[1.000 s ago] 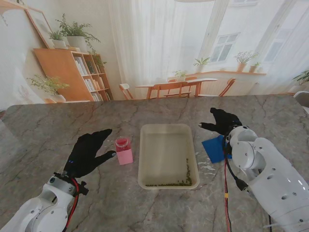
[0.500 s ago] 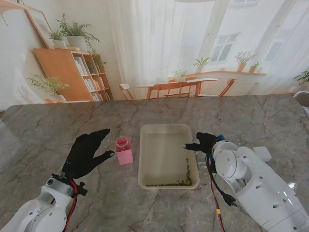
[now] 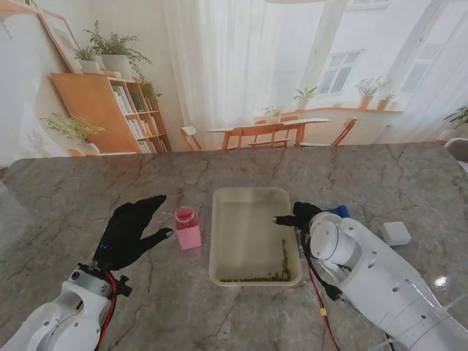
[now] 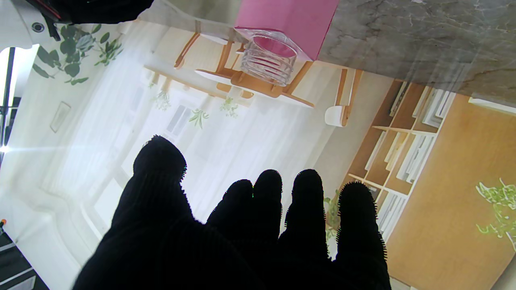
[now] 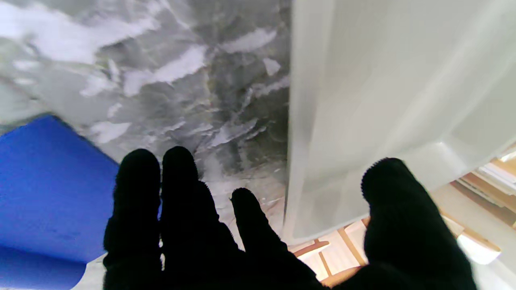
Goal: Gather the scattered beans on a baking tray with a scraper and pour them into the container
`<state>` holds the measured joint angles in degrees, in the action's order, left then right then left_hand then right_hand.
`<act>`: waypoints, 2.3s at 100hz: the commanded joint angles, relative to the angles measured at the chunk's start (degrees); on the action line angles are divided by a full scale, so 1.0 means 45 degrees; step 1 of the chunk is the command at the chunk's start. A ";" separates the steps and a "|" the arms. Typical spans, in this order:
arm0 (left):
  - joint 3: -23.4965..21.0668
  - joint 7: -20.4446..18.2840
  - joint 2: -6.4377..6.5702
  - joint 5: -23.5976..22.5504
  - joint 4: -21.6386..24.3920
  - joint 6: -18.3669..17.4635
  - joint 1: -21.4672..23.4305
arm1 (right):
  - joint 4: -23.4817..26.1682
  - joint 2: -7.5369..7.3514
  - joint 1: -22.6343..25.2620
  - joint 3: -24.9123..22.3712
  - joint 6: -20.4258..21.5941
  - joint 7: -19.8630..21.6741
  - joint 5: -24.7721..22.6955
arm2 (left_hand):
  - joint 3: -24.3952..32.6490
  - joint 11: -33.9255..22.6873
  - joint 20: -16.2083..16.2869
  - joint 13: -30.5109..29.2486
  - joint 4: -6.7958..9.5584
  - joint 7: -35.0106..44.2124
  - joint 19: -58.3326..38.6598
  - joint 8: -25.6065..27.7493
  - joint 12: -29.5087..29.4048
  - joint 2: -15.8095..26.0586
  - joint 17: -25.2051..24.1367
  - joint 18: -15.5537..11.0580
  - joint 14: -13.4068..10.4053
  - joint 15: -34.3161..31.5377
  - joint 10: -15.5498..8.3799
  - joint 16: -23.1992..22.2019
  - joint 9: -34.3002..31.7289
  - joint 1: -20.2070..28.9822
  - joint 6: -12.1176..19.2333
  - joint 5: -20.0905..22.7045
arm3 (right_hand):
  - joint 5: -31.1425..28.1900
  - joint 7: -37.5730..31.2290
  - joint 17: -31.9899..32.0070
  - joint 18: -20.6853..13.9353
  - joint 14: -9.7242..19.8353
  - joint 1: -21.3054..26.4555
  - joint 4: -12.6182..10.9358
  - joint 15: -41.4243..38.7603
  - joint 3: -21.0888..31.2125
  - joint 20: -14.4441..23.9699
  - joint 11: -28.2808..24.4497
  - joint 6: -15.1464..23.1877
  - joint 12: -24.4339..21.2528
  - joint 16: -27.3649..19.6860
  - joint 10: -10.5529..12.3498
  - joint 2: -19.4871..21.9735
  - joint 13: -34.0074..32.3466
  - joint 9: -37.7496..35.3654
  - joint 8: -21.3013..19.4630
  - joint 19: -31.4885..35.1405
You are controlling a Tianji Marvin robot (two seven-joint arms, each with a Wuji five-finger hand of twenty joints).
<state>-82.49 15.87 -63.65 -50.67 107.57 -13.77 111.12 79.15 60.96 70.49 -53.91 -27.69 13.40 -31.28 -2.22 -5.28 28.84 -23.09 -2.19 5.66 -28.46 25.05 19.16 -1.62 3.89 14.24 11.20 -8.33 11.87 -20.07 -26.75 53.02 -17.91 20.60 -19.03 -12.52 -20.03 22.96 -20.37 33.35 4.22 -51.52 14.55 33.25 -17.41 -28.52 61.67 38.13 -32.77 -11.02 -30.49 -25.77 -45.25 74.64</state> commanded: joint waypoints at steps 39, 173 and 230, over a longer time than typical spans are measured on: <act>-0.0058 0.0233 -0.0064 -0.0073 0.0100 0.0023 0.0187 | -0.1872 0.0734 -0.1276 0.2025 -0.1334 -0.0106 0.1281 | 0.0003 0.0055 0.0194 -0.0296 0.0077 0.0027 0.0207 0.0047 0.0202 0.0433 -0.0029 0.0153 -0.0061 -0.0162 -0.0432 -0.0076 -0.0133 0.0221 0.0153 0.0210 | -0.0563 -0.1568 -0.1423 -0.0203 0.1032 0.2492 -0.0574 -0.2204 0.1084 -0.0179 -0.5612 0.0557 -0.1632 0.0333 0.1752 -0.1568 -0.1072 0.0997 -0.3083 0.1706; -0.0171 0.0285 -0.0076 -0.0114 0.0202 0.0108 0.0338 | -0.2327 0.2318 -0.0258 -0.0500 -0.2703 -0.4321 0.3465 | 0.0006 0.0055 0.0197 -0.0347 0.0078 0.0026 0.0193 0.0048 0.0203 0.0466 -0.0021 0.0191 -0.0054 -0.0177 -0.0440 -0.0091 -0.0132 0.0285 0.0178 0.0212 | -0.3075 -1.6021 -0.5753 -0.1421 0.1283 0.3756 0.0504 0.4234 0.7920 -0.4650 -0.3794 0.8494 -0.7024 -0.4395 0.3343 -0.4516 -0.5073 -0.3564 -0.4406 -0.0367; -0.0140 0.0263 -0.0075 -0.0096 0.0194 0.0149 0.0307 | -0.2195 0.4239 0.0249 -0.3285 -0.3399 -0.8329 0.7805 | -0.0001 0.0048 0.0200 -0.0384 0.0079 0.0025 0.0136 0.0047 0.0210 0.0491 0.0009 0.0298 -0.0069 -0.0190 -0.0473 -0.0103 -0.0149 0.0300 0.0179 0.0214 | -0.3414 -1.6053 -0.8729 -0.3249 0.1714 0.5329 0.0931 0.4148 1.2228 -0.6512 -0.4957 0.8441 -0.7123 -0.5106 0.4633 -0.7334 -0.7481 -0.6008 -0.7757 0.0979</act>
<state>-83.36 17.07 -63.84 -51.23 108.27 -13.26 112.30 70.38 78.97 71.31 -68.44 -42.50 -24.54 2.85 -2.22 -5.28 28.84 -23.66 -2.19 5.66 -28.46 25.05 19.16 -1.62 3.94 14.27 11.20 -8.33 11.86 -20.29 -26.75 53.02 -17.89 20.60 -31.87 -84.79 -53.30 16.22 -8.36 49.93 7.51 -34.74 61.67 2.39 -38.81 7.06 28.62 17.19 -12.13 -43.07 -62.90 -51.73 -79.69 70.10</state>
